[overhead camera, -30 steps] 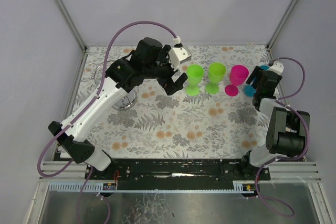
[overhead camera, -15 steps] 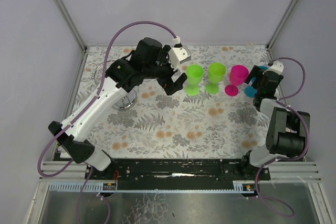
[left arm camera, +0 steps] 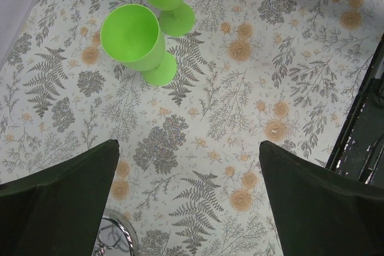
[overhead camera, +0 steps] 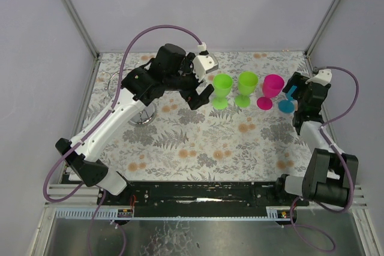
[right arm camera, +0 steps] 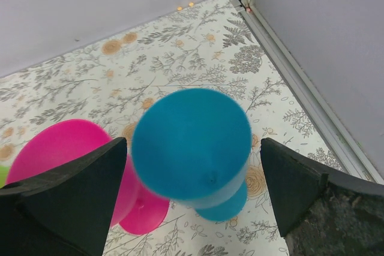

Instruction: Take the wine glass off the wine glass rack

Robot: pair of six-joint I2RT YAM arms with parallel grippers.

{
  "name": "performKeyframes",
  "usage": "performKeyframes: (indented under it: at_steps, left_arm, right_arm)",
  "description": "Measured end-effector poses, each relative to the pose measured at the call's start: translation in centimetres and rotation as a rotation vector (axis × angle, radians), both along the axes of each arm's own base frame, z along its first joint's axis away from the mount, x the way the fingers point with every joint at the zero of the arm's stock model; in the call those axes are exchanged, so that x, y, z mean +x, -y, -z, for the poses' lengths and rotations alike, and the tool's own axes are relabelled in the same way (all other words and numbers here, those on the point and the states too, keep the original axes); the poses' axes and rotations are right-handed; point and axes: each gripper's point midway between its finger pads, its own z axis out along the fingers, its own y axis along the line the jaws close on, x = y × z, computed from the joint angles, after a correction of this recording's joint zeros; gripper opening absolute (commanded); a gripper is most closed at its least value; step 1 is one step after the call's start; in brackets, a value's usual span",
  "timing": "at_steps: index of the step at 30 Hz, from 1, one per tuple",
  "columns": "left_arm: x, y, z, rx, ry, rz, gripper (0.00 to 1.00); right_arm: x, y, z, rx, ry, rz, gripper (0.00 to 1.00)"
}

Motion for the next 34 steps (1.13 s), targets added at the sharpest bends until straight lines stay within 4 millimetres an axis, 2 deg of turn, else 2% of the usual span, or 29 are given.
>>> performKeyframes:
  at_steps: [9, 17, 20, 23, 28, 34]
  left_arm:
    - [-0.3, 0.1, 0.4, -0.008, -0.022, -0.003, 1.0]
    - [0.0, -1.2, 2.4, -0.051, -0.101, -0.077, 1.0]
    - [0.6, -2.2, 3.7, -0.078, -0.139, -0.137, 1.0]
    - [1.2, -3.2, 4.9, -0.102, -0.177, -0.198, 1.0]
    - [1.7, -4.0, 5.4, -0.142, -0.195, -0.253, 1.0]
    - [1.4, -4.7, 5.5, -0.17, -0.198, -0.28, 1.0]
  right_arm:
    - [-2.9, -1.4, -2.6, 0.009, 0.023, -0.041, 0.99]
    - [-6.8, -3.1, -4.4, 0.03, 0.018, -0.075, 0.99]
    - [-8.4, -3.5, -3.8, 0.049, -0.008, -0.072, 0.99]
    - [-10.1, -3.9, -2.1, 0.087, -0.056, -0.062, 0.99]
    - [-12.0, -4.4, 0.1, 0.151, -0.126, -0.037, 0.99]
    - [-12.8, -4.7, 0.9, 0.195, -0.156, -0.023, 0.99]
